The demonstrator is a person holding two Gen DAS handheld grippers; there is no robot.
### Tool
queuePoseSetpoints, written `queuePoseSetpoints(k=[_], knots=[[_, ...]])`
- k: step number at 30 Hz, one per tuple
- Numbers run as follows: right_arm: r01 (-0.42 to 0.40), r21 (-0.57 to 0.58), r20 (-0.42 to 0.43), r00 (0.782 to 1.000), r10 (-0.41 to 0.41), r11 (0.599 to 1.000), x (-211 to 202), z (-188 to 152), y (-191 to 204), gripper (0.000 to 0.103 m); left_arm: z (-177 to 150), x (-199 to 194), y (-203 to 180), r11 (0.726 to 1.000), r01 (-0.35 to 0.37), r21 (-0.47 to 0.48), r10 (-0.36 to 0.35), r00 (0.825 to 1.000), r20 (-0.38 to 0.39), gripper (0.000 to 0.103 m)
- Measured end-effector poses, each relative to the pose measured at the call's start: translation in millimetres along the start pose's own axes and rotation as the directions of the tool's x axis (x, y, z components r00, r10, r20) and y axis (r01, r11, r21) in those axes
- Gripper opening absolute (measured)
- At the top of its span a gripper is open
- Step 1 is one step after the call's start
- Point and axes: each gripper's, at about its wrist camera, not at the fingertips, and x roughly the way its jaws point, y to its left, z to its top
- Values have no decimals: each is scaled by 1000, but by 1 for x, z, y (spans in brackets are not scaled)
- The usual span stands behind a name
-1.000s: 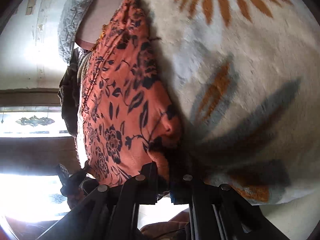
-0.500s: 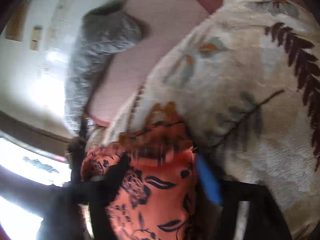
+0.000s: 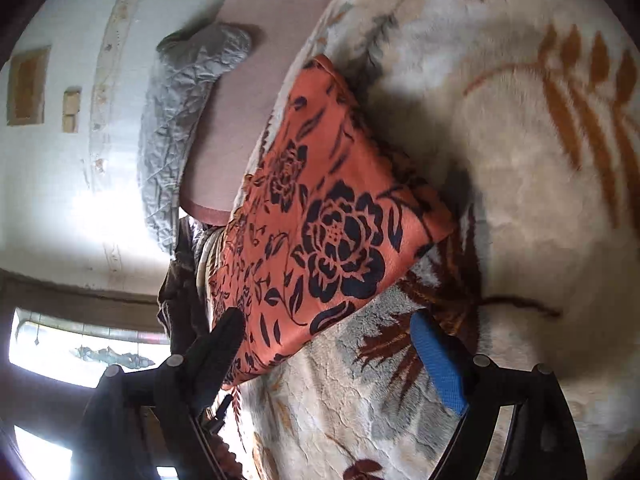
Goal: Fold small clothes
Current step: 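Lift the hem with both grippers and fold it toward the collar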
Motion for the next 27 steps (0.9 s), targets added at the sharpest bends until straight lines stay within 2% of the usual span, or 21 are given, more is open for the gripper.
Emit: queuePoseSetpoints(k=[3,5,6,7,8,9,11,14,16,18,20,22,24,26,27], knots=[[35,47,104,994,-39,998,16,2,5,87,5,13,-7,998,-56,-27,57,998,39,76],[40,96,162,985,-56,995,21,7,8,87,14,15,-10,997,-53,-58,57,997,54,74],[53,109,185,980,-73,993,24,11,9,82,20,17,-9,995,-53,-89,58,997,46,46],[67,150,199,975,-97,986,28,12,6,59,25,20,-8,991,-60,-118,63,998,23,30],[77,166,193,975,-109,983,33,18,7,41,31,22,-8,990,-59,-130,59,998,0,24],[86,163,168,979,-114,983,42,24,8,9,35,22,-9,988,-70,-138,69,998,-12,20],[131,137,154,976,-152,982,45,32,19,9,42,12,-20,989,-98,-106,99,995,-3,18],[133,0,204,970,-130,991,12,28,63,8,40,-37,-35,996,-57,-61,62,994,89,17],[159,-97,219,966,-135,982,-13,16,86,8,28,-72,-37,997,-42,-58,50,989,139,16],[165,-151,219,967,-130,975,-37,0,93,8,6,-103,-32,998,-31,-61,41,984,171,16],[165,-165,214,968,-128,972,-58,-19,85,8,-22,-121,-17,997,-3,-82,14,990,141,17],[167,-161,154,978,-143,973,-72,-46,62,9,-59,-130,4,994,7,-111,4,995,97,18],[206,-180,96,977,-191,962,-81,-74,28,15,-101,-132,27,993,3,-119,5,998,64,23],[269,-183,70,963,-260,946,-88,-92,-11,29,-128,-125,51,990,-66,-127,69,997,17,27],[291,-146,63,957,-284,946,-94,-95,-32,45,-134,-122,61,988,-74,-133,73,997,-14,31]])
